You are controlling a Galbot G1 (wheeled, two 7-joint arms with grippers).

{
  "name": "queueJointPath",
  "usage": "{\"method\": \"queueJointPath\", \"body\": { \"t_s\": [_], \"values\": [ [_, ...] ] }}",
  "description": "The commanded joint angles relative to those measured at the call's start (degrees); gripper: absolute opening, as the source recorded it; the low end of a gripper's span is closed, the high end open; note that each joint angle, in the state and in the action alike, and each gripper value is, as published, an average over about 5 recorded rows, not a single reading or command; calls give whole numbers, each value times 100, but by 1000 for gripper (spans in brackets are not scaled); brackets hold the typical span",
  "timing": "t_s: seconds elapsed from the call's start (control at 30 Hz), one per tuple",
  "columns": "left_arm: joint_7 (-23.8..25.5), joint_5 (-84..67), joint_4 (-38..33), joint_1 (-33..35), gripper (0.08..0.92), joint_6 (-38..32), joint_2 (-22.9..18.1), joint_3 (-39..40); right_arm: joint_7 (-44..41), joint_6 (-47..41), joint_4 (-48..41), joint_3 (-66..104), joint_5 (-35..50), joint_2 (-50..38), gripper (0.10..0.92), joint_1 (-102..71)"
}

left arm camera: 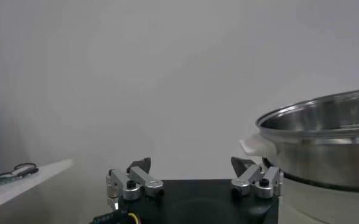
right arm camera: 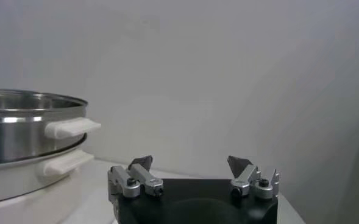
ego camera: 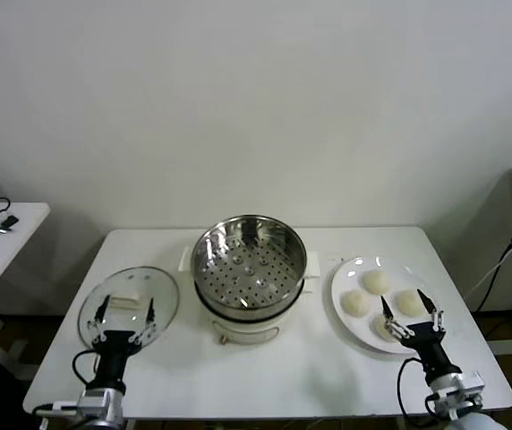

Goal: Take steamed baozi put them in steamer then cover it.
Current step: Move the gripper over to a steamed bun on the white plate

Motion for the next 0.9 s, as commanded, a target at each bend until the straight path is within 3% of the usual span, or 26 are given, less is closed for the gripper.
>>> {"method": "queueJointPath", "body": {
  "t_s": [0.03, 0.2, 0.5, 0.67, 0.9],
  "values": [
    [-26, 12, 11, 0, 823, -14, 19, 6, -76, -32, 1, 17, -87, -87, 823, 71],
    [-136, 17, 23, 6, 823, 42, 128, 44, -660, -766, -385, 0, -358, -963, 823, 739],
    [-158, 3, 9, 92, 823, -39, 246, 114, -2888, -1912, -1307, -773, -904, -3113, 823, 2385],
    [-67, -92, -114, 183, 823, -3, 188, 158, -4175, -1648, -1897, -2093, -1740, -3817, 823, 3853],
    [-17, -254, -140, 183, 823, 48, 194, 121, -5027, -1408, -2761, -4975, -2075, -4072, 823, 6470]
  ]
}}
